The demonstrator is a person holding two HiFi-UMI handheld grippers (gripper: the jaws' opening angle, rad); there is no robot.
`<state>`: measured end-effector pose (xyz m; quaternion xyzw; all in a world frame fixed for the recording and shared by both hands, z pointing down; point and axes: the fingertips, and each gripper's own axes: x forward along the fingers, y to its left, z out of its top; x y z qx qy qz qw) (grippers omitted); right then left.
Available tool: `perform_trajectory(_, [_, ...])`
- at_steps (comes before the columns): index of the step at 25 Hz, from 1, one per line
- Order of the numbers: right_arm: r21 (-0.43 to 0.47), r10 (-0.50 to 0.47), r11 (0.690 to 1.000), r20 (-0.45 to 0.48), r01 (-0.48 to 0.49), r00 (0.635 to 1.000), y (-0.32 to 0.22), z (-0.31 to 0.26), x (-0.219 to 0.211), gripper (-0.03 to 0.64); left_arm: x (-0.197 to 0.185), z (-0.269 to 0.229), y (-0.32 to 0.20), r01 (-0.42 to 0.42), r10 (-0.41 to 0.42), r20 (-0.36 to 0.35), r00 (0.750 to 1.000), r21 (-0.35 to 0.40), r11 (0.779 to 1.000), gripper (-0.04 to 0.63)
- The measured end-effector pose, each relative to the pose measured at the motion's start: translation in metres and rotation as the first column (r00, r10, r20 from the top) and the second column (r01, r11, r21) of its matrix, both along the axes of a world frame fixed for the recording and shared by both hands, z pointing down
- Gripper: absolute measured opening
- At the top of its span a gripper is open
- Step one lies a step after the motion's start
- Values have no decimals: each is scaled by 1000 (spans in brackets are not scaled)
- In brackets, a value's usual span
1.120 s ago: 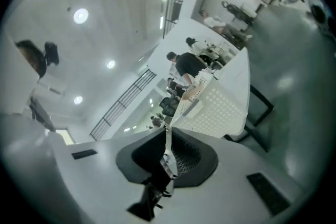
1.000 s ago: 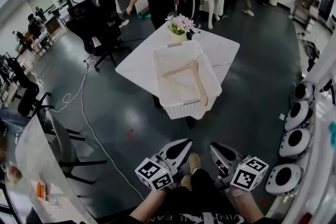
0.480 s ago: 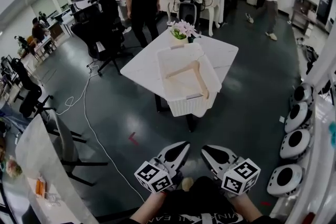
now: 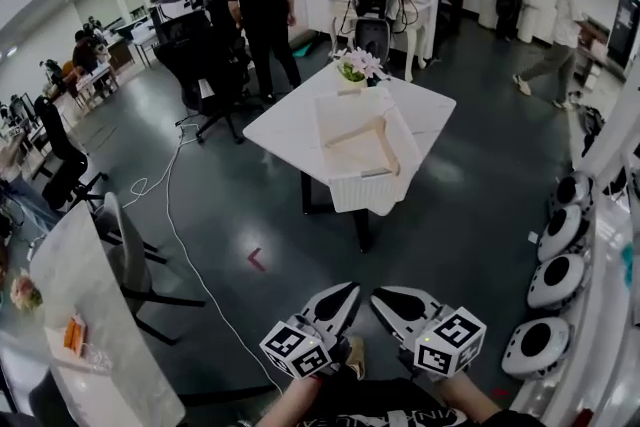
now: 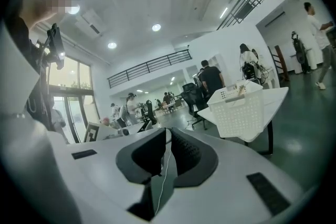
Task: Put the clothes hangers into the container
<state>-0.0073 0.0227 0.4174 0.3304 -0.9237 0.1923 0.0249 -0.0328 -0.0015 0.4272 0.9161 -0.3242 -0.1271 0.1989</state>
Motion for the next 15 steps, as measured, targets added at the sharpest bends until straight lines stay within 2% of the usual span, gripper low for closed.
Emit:
perform_trajectory(6, [-80, 84, 993, 26, -82, 996, 66, 19, 26, 52, 24, 11, 67, -70, 70, 6, 998, -38, 997, 9])
perform_trajectory(15, [-68, 124, 990, 38, -121, 992, 142, 6, 43, 52, 42, -3, 140, -118, 119, 31, 992, -31, 993, 9])
